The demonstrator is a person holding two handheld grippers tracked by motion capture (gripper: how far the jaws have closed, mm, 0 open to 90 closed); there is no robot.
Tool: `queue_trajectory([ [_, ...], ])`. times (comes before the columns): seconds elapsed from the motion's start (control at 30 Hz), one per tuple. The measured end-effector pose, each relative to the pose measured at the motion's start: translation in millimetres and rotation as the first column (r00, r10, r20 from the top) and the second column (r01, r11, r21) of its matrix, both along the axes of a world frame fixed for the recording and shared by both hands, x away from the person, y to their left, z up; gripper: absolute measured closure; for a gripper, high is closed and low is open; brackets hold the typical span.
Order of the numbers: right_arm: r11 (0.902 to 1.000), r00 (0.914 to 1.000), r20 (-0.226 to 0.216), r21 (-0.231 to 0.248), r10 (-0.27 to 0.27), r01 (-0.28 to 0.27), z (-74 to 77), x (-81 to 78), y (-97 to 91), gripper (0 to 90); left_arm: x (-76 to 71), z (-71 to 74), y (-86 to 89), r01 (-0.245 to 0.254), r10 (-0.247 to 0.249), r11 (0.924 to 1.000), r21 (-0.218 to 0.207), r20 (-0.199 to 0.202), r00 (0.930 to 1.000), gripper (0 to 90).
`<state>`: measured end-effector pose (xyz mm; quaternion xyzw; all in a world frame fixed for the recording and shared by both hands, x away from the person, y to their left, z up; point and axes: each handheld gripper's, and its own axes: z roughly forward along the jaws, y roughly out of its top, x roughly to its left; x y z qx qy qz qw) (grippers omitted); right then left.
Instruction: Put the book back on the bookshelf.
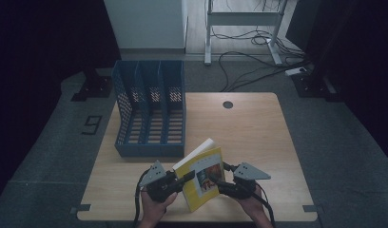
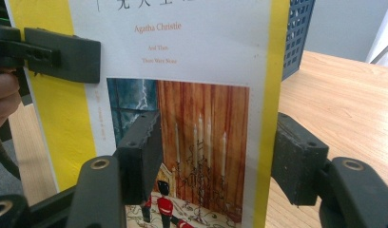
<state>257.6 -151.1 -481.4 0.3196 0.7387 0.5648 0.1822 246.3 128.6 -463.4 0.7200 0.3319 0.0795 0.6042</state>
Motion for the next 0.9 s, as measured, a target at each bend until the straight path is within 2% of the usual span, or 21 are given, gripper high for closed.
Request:
queue_trajectory([
  [0.1, 1.0, 1.0, -0.009, -0.008, 0.002, -0.002, -0.9, 0.9, -0.5, 39.2, 1.5, -0.1, 1.3, -0.008, 0.008, 1.0, -0.004, -0.014, 0.9999, 75.0],
  [0.3, 0.9999, 0.9989, -0.048, -0.01, -0.001, 0.001, -8.0, 5.4, -2.4, 37.9, 8.9, -5.3, 11.1, -0.015, 0.012, 0.9985, -0.052, -0.067, 0.9977, 75.0],
  [0.4, 1.0, 0.9989, -0.046, -0.009, -0.002, 0.001, -9.3, 5.5, -1.8, 37.7, 11.4, -7.6, 13.7, -0.019, 0.013, 0.9973, -0.071, -0.082, 0.9966, 75.1],
  [0.43, 0.9999, 0.9989, -0.046, -0.015, -0.004, 0.003, -9.8, 5.8, -2.6, 37.6, 14.6, -9.2, 16.5, -0.025, 0.016, 0.9961, -0.084, -0.107, 0.9941, 75.1],
  [0.47, 0.9999, 0.9989, -0.046, -0.015, -0.004, 0.003, -9.8, 5.8, -2.6, 37.6, 14.6, -9.2, 16.5, -0.025, 0.016, 0.9961, -0.084, -0.107, 0.9941, 75.1],
  [0.5, 0.9999, 0.9987, -0.049, -0.008, -0.013, 0.012, -10.1, 6.6, -4.6, 37.6, 17.6, -9.6, 19.5, -0.028, 0.017, 0.996, -0.085, -0.131, 0.9913, 75.0],
  [0.6, 0.9996, 0.9977, -0.064, 0.02, -0.02, 0.021, -11.3, 7.6, -7.6, 37.8, 20.5, -11.0, 22.9, -0.018, 0.003, 0.9952, -0.096, -0.148, 0.9889, 75.0],
  [0.9, 0.9998, 0.9959, -0.089, 0.009, -0.019, 0.019, -19.3, 10.1, -4.5, 37.7, 20.7, -13.3, 23.6, -0.016, 0.001, 0.9933, -0.114, -0.138, 0.9904, 75.2],
])
